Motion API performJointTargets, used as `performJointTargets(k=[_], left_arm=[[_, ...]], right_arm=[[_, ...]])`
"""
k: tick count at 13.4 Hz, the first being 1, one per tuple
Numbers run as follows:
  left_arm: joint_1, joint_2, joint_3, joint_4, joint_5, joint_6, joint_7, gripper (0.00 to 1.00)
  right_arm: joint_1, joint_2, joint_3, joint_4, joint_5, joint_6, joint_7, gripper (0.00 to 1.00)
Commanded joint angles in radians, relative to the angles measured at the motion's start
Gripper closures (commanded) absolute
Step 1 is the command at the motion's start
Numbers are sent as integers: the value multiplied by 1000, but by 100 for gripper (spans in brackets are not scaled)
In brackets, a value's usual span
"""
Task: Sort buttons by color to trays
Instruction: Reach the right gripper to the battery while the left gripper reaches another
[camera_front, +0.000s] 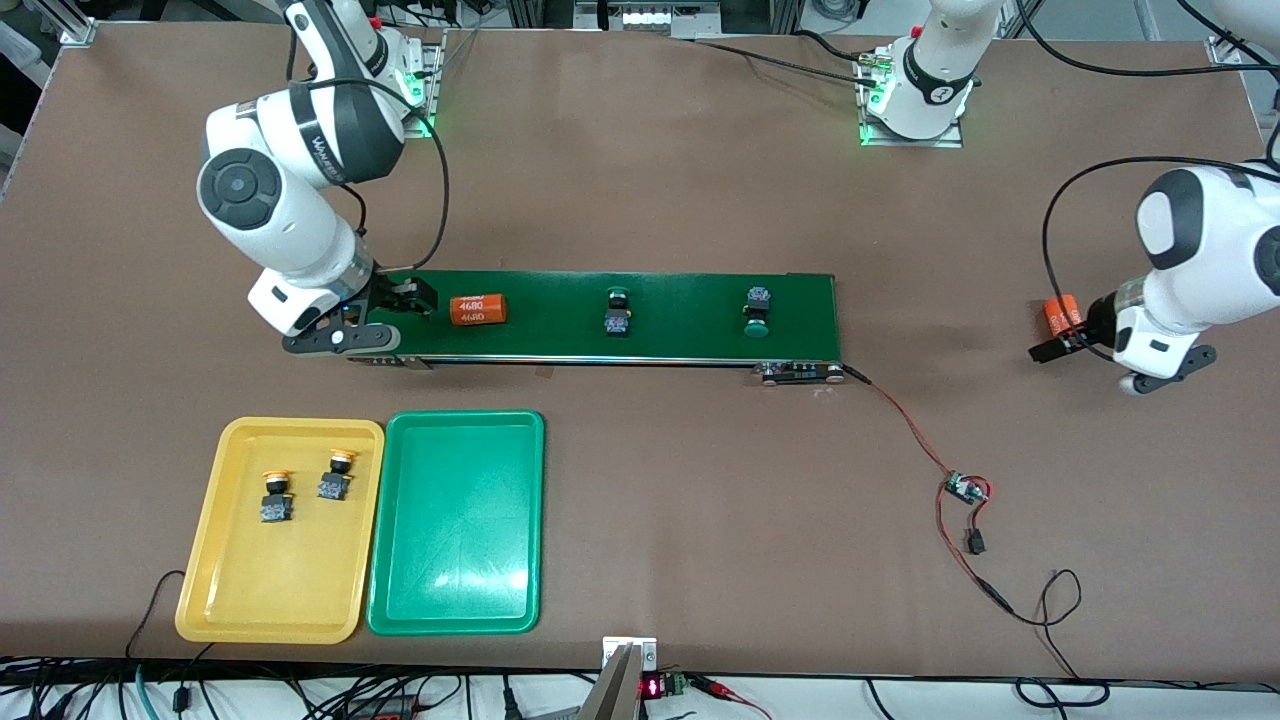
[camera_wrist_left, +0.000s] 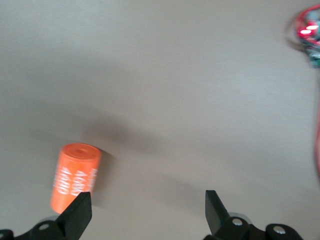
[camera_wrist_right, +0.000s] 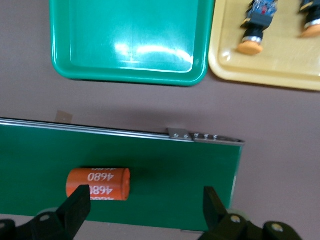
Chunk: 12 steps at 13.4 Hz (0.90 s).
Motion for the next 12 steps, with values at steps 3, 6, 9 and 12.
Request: performJointTargets(k=[3,6,9,12], left_arm=[[67,55,42,28,23,-10,147,0],[87,113,44,28,160,-6,167,0],[91,144,45,23,217,-6,173,0],[103,171,47,14,221,-7,174,0]], right_arm=[[16,-47,71,-105,9,81,181,0],[32,-41,95,-140,9,156,216,0],[82,3,95,-133,-72,198,302,0],[108,34,95,-133,-135,233,380,0]])
